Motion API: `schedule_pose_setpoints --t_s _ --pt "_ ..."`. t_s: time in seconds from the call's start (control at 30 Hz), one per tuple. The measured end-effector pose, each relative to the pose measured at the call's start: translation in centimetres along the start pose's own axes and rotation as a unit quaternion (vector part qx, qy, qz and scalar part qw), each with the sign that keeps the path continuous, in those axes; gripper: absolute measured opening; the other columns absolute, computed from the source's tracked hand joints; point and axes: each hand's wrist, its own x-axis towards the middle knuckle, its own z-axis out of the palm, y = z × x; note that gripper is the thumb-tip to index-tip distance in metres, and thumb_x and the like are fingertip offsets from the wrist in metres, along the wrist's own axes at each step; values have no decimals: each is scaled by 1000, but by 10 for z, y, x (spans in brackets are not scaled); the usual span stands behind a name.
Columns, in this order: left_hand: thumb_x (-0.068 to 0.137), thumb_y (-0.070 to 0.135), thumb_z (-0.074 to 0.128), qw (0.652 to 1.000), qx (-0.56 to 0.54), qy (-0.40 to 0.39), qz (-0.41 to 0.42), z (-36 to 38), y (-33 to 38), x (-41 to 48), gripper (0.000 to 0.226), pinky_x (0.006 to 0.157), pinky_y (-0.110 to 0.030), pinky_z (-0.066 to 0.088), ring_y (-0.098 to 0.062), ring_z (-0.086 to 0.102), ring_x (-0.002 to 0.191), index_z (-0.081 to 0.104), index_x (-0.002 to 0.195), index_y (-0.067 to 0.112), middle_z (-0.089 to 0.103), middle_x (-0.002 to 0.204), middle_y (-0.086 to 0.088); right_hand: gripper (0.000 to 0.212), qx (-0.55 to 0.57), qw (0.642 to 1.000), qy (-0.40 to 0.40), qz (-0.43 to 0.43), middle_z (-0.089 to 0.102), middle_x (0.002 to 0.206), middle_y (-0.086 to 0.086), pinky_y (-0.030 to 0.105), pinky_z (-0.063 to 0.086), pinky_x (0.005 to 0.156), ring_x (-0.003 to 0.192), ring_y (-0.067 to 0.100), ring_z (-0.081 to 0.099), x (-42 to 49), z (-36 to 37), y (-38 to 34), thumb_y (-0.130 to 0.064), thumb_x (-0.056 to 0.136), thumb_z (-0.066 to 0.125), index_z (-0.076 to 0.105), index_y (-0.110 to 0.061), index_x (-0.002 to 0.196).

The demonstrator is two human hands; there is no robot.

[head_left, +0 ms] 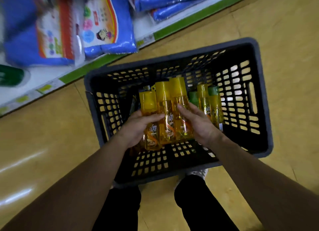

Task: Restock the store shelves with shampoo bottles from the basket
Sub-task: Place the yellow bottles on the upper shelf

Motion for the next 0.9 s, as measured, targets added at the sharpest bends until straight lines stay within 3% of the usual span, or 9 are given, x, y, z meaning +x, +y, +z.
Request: schedule_pose_setpoints --t_s 0.07,0.13,0.2,0.27,0.4,0.53,0.9 --pt "88 21 71 1000 -10 1 14 3 18 -21 34 73 -36 54 -17 66 102 57 117 32 70 110 2 99 -10 1000 -6 -13 58 142 6 61 45 105 130 28 55 -17 10 -15 -54 69 86 37 -28 152" --pt "94 22 65 999 -35 -2 26 10 36 -47 29 73 -38 52 -18 65 96 48 110 39 68 97 4 67 3 1000 -2 -31 67 131 1 58 52 97 120 26 63 -43 22 -33 -44 81 79 51 -30 139" --pt "93 30 67 998 -43 -14 31 13 53 -76 19 80 -43 55 -21 67 103 57 108 32 72 103 2 35 4 998 -6 -57 74 116 -2 53 57 90 107 22 71 -69 32 -48 -32 91 69 59 -31 125" --pt "86 41 71 998 -37 -20 44 15 69 -101 46 87 -49 57 -24 66 113 57 127 26 71 120 -2 44 -7 997 -19 -71 71 124 3 56 55 92 111 26 69 -98 44 -62 -32 93 68 56 -27 136" --pt "87 42 72 994 -6 -41 101 24 106 -168 44 90 -46 57 -18 68 112 59 128 31 71 122 4 47 -13 994 -23 -107 67 131 8 61 49 99 119 31 65 -163 82 -93 -35 94 68 55 -26 138" --pt "73 47 85 989 27 -60 136 29 138 -231 69 102 -54 49 -21 65 119 57 134 32 69 126 4 38 -46 985 -14 -165 70 125 5 55 52 100 114 27 68 -228 126 -122 -29 96 64 59 -23 133" --pt "76 25 79 966 -15 -43 255 47 240 -380 58 89 -47 58 -25 70 108 59 130 21 74 117 -5 35 -51 959 -51 -274 72 121 5 50 56 95 112 26 69 -371 205 -211 -29 94 63 61 -24 129"
